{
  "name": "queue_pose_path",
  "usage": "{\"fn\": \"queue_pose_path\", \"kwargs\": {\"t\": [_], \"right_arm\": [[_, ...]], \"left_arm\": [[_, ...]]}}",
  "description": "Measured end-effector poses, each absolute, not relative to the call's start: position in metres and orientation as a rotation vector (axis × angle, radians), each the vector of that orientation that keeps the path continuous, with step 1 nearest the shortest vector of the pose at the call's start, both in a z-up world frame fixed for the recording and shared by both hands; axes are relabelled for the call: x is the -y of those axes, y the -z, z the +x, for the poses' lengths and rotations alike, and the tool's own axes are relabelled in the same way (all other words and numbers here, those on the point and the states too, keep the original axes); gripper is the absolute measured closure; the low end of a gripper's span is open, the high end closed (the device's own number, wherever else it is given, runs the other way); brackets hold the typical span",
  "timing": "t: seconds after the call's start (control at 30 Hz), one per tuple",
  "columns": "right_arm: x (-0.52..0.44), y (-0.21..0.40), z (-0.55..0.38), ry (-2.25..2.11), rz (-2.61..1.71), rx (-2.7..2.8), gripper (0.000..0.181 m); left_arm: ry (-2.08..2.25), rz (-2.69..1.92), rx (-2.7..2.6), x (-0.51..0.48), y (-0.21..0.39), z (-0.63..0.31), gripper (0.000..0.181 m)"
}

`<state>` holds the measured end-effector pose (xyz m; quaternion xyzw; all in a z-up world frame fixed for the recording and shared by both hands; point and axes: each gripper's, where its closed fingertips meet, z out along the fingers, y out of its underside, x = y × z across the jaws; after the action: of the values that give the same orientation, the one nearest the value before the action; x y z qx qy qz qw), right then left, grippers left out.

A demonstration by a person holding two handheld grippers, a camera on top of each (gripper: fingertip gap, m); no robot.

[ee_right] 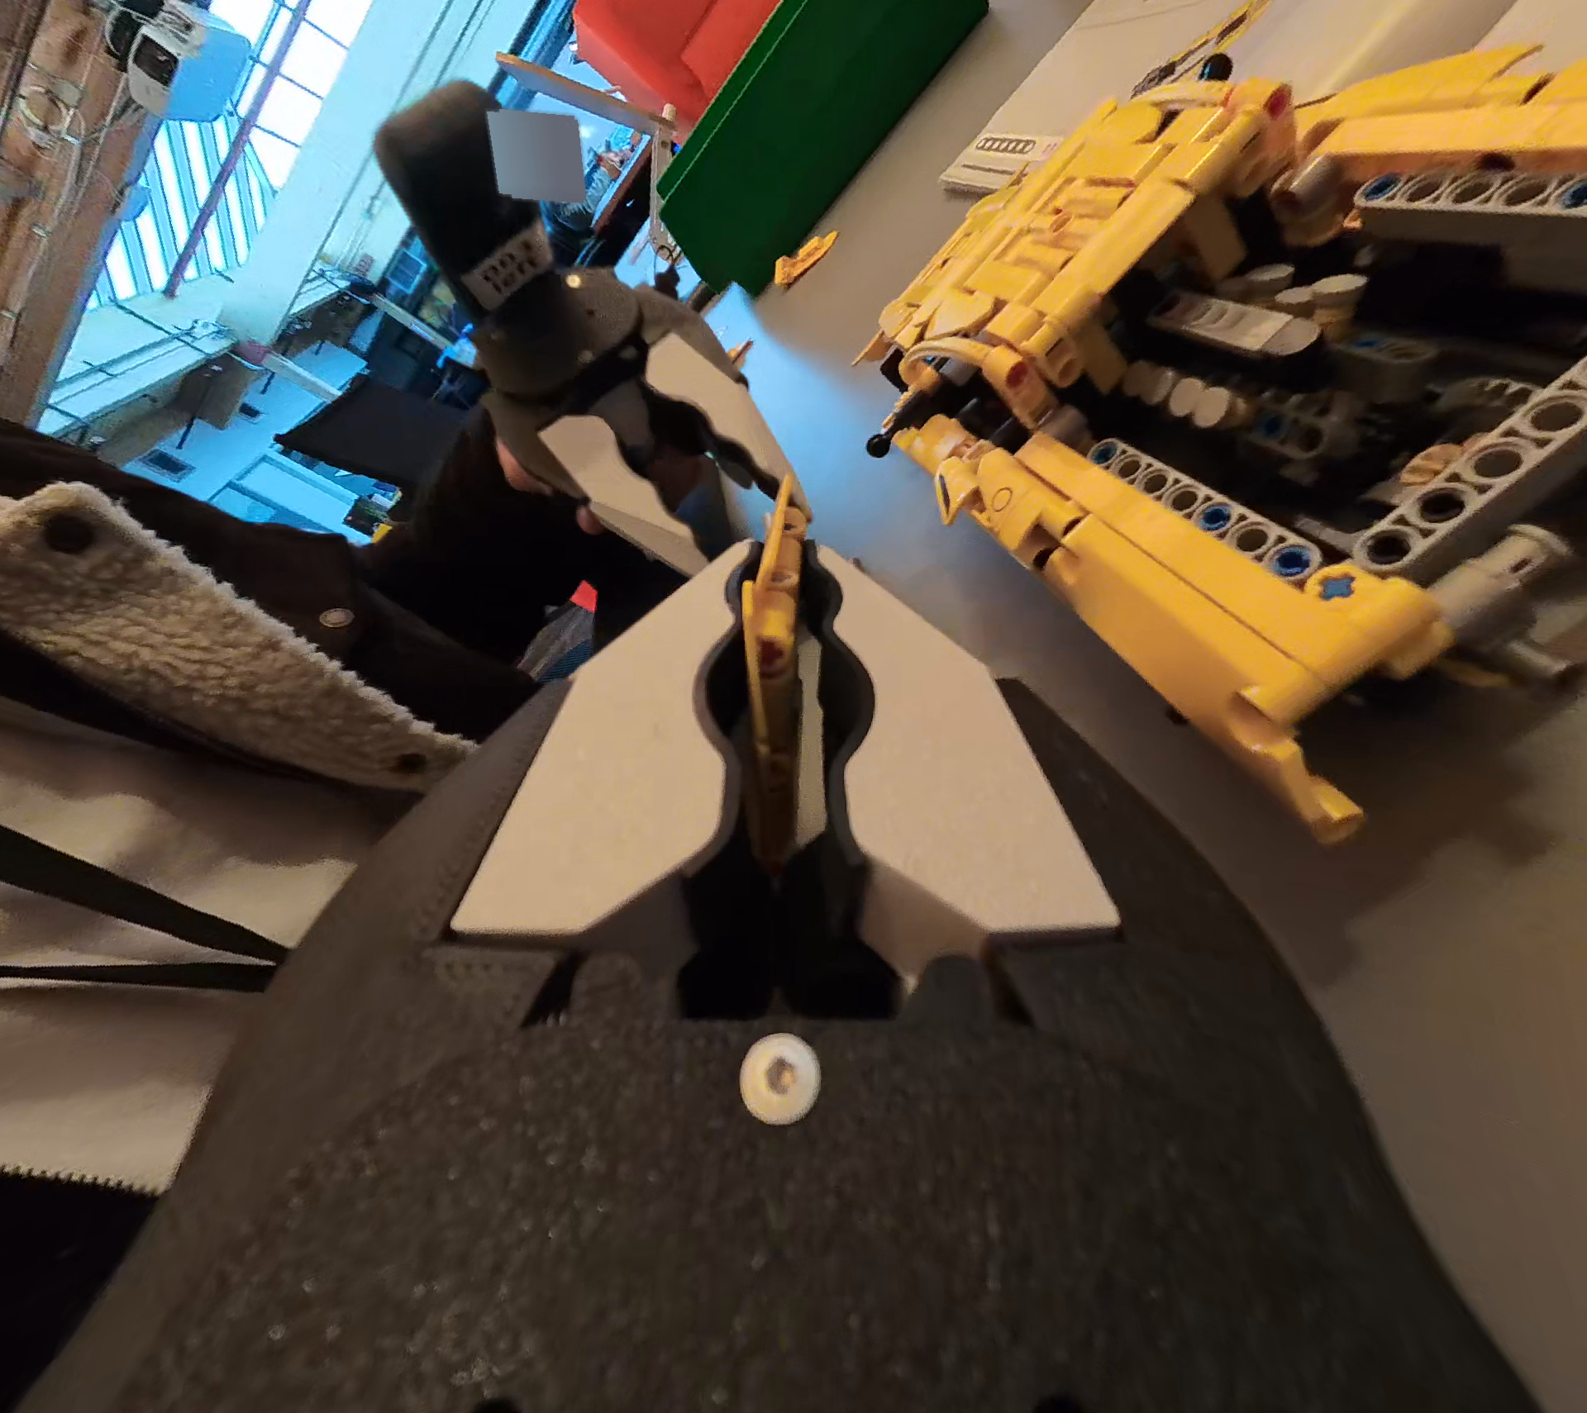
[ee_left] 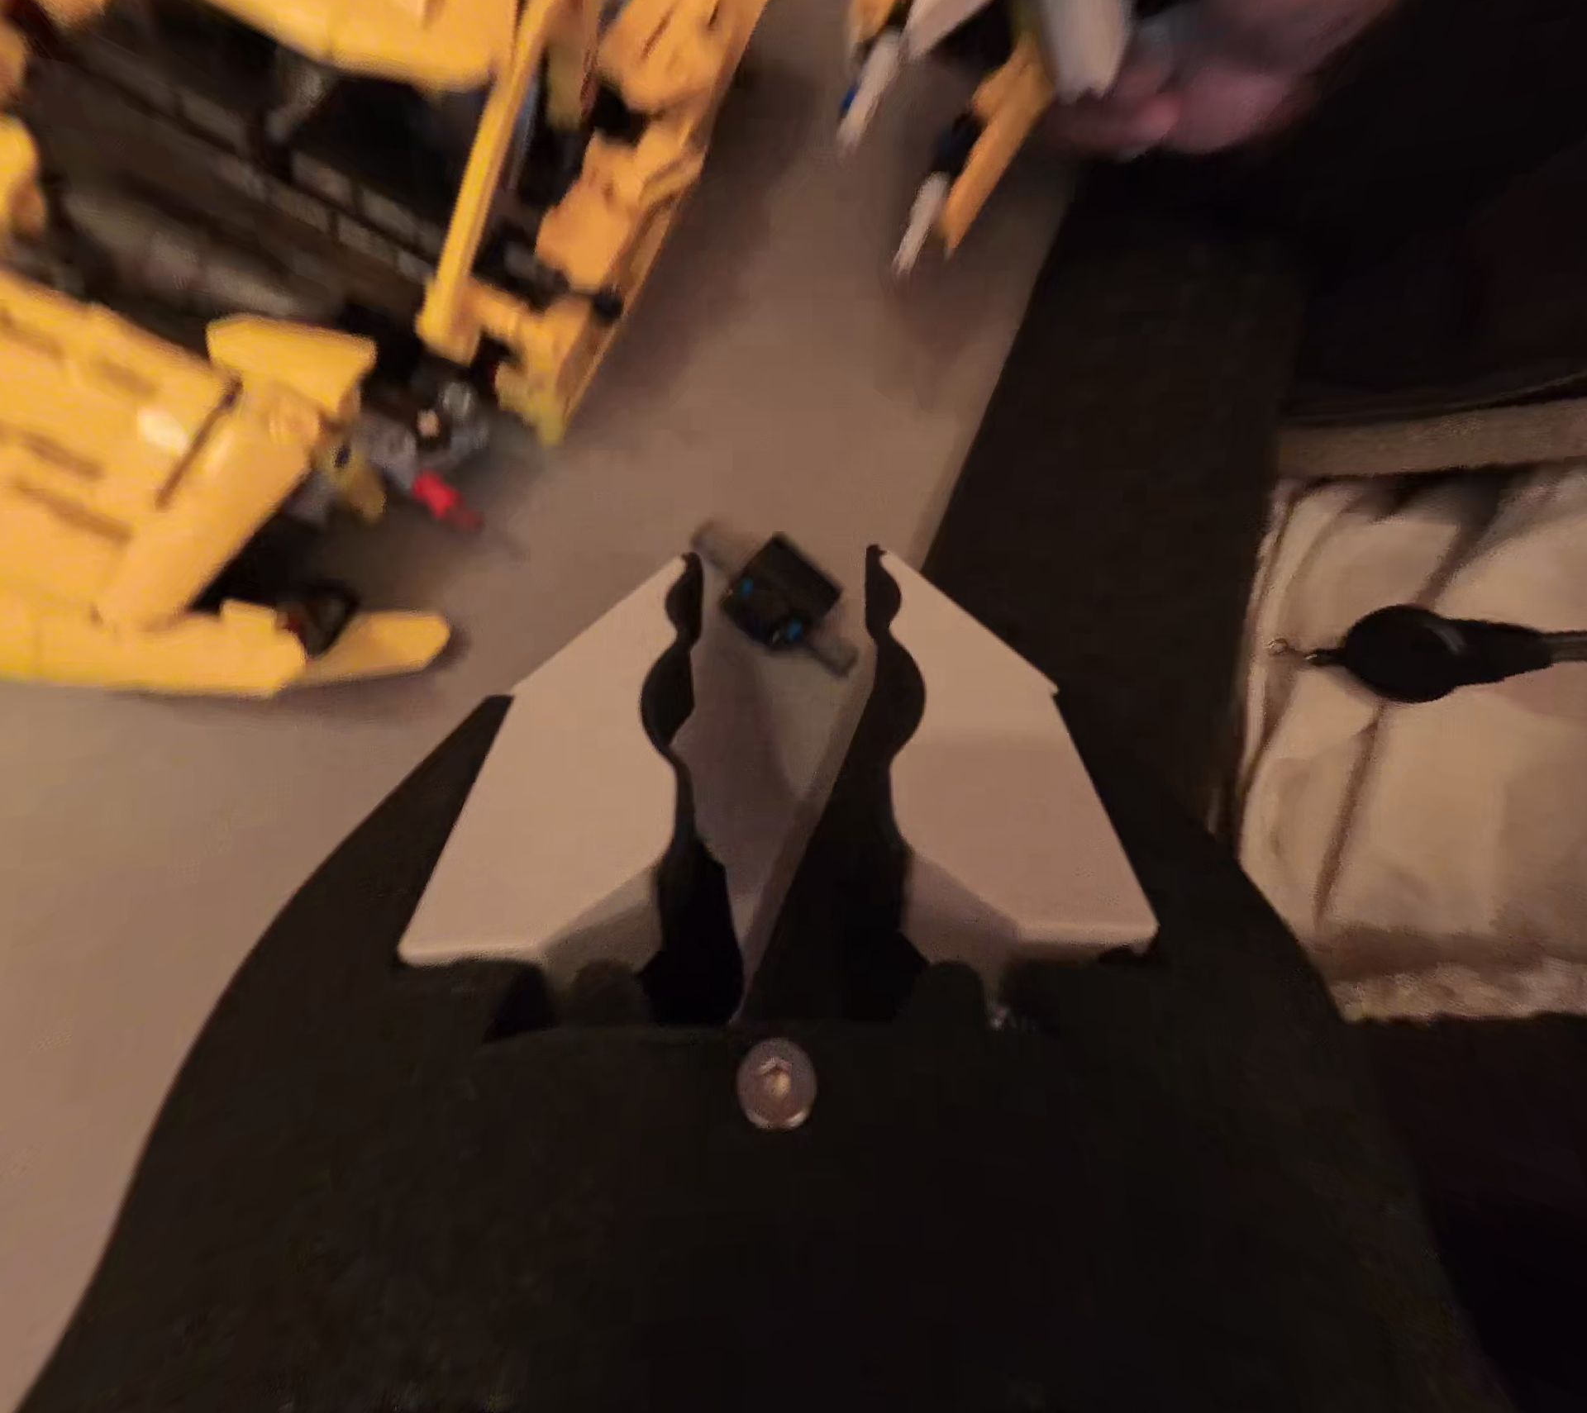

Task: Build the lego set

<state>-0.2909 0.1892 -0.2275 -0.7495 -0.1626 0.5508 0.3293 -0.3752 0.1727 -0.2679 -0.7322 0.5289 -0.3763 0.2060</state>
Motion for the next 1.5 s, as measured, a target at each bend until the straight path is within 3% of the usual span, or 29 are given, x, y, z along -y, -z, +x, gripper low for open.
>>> {"fn": "queue_pose_path", "kwargs": {"t": [0.17,0.47,0.77,1.5], "right_arm": [[-0.186,0.234,-0.296,-1.455,-1.992,0.427,0.173],[-0.187,0.244,-0.294,-1.483,-2.058,0.352,0.173],[-0.194,0.218,-0.300,-1.455,-1.917,0.235,0.174],[-0.194,0.215,-0.300,-1.661,-1.873,0.108,0.174]], "left_arm": [[0.814,-2.099,-1.536,-0.171,0.297,-0.386,0.141],[0.832,-2.068,-1.585,-0.165,0.295,-0.361,0.150],[0.920,-1.557,-1.234,-0.182,0.216,-0.319,0.151],[0.925,-1.496,-1.215,-0.183,0.212,-0.317,0.151]]}}
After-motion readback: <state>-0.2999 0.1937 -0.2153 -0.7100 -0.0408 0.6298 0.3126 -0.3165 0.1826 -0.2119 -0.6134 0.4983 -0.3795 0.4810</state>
